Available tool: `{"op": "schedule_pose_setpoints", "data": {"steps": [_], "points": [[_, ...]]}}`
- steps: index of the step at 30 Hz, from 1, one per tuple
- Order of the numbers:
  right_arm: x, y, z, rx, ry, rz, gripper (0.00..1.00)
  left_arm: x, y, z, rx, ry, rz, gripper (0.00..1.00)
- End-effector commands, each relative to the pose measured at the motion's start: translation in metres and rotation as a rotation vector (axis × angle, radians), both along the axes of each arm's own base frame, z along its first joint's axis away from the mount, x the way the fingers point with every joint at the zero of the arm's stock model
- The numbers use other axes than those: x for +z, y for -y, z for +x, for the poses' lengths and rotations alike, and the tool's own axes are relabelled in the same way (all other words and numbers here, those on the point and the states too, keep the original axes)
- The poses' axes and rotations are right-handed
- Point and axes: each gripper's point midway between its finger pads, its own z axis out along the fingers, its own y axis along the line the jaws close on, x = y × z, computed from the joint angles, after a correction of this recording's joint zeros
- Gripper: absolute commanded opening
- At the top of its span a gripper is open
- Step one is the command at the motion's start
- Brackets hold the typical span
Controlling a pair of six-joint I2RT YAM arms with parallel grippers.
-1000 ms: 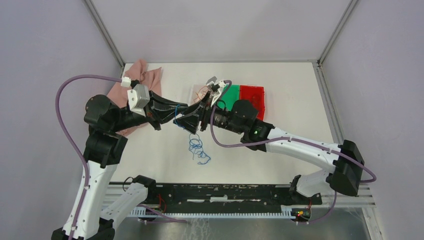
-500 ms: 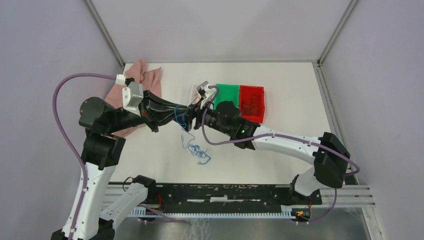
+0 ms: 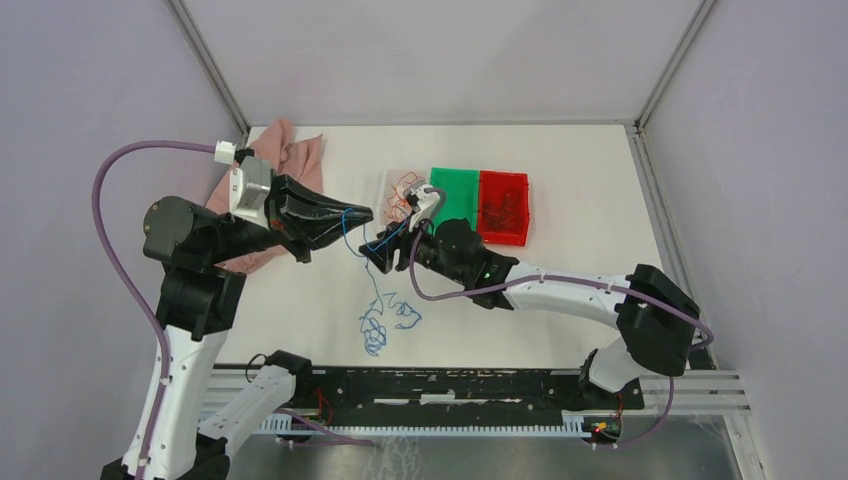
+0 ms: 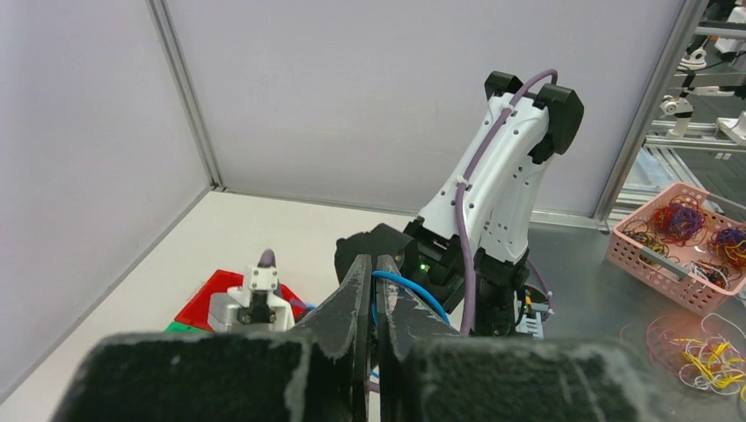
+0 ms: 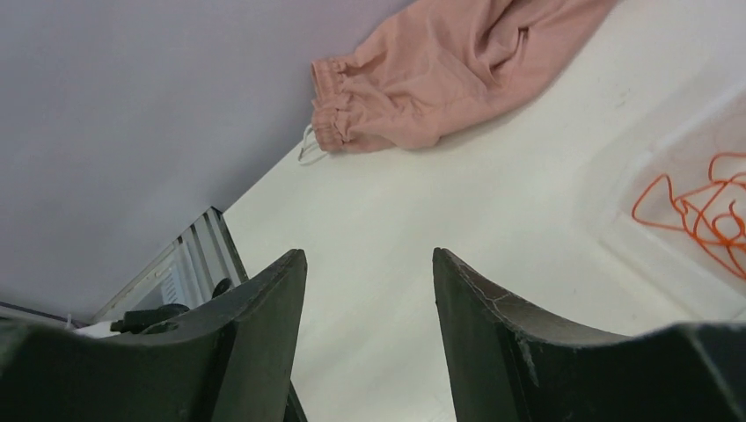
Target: Untangle the cables
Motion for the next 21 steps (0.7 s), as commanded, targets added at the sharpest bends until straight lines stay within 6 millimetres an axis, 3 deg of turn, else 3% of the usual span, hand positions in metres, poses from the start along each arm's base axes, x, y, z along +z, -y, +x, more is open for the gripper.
{"op": "schedule_pose_setpoints", "data": {"steps": [1,14,21], "points": [[0.016,0.011,-0.005,-0.022,-0.006,0.105,0.61,0.012,-0.002,-0.003,0.013,0.068,-0.001,0.04],[0.060,0.066,-0.036,-0.010,0.052,0.199,0.67,0.005,-0.004,0.004,0.051,0.117,0.032,0.04],[0.078,0.079,-0.074,0.148,0.108,0.266,0.67,0.005,-0.005,0.008,0.069,0.141,0.037,0.04]]}}
